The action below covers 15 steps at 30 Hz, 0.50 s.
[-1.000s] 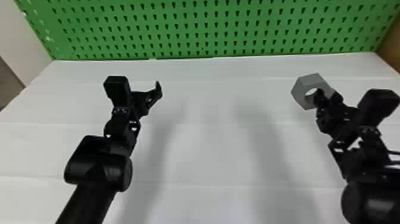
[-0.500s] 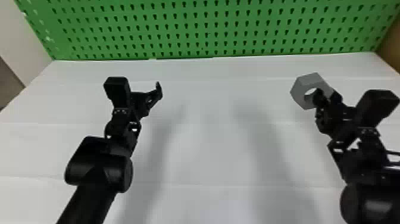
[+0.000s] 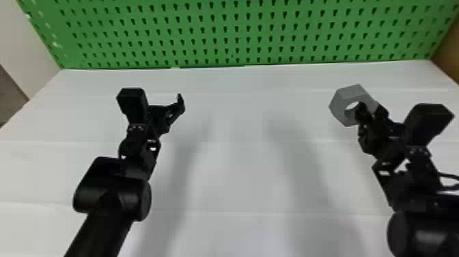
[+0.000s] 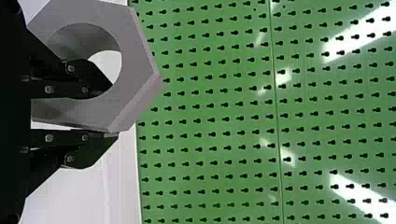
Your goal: Pick up the hex nut
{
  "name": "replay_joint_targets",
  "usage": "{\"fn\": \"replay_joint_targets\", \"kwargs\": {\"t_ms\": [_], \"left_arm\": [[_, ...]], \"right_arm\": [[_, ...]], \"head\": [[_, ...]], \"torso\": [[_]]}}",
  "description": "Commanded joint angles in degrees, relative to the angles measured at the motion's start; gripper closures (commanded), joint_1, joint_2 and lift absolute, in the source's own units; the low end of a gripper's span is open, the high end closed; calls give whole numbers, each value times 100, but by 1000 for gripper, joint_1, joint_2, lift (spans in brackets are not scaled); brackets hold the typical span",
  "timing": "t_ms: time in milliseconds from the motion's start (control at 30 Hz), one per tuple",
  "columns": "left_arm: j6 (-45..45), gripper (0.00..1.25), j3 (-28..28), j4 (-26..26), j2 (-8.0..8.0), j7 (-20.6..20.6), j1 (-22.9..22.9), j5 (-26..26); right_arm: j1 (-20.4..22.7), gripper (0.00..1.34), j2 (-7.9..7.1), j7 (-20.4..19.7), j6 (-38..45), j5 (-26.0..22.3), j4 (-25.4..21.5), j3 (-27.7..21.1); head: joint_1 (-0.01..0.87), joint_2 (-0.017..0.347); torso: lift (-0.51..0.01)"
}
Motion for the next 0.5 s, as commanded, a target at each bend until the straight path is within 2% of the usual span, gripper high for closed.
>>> {"fn": "replay_joint_targets", "kwargs": {"t_ms": [0, 467], "left_arm": [[0, 88, 8, 0, -8, 0, 5, 0], [0, 88, 17, 0, -8, 0, 5, -9]], "right_arm": [[0, 1042, 23, 1, 0, 21, -1, 0], [0, 1042, 23, 1, 9, 65, -1, 18]], "head": [[785, 149], [785, 149]], "torso": [[-86], [-86]]}}
